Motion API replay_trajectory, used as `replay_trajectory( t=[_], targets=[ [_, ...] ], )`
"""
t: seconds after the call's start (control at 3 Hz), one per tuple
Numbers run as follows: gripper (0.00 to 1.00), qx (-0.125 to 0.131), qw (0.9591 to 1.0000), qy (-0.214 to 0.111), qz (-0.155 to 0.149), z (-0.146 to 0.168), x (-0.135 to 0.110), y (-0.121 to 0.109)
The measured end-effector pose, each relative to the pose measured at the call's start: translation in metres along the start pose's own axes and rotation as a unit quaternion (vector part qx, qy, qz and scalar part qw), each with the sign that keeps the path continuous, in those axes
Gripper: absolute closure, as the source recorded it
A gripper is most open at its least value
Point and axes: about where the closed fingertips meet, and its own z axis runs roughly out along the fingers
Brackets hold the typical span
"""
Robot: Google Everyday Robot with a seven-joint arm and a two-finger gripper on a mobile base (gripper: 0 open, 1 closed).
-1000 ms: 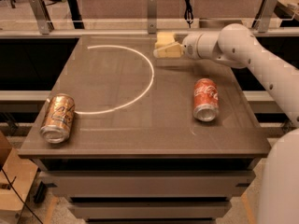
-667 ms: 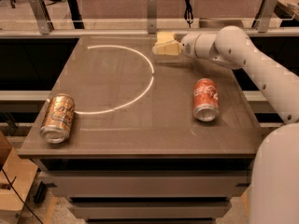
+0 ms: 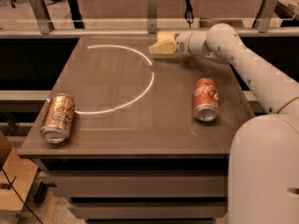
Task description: Move sponge near orange can
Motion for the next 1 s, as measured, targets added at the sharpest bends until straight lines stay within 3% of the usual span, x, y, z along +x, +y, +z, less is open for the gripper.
replay_trajectory(
  t=[0.33, 1.0],
  targets=[
    [0.18, 0.002, 1.0, 0.004, 0.003, 0.01, 0.0048, -0.004],
    [0.64, 0.007, 0.9999, 0.014, 0.004, 0.0127, 0.0101, -0.0112]
  ],
)
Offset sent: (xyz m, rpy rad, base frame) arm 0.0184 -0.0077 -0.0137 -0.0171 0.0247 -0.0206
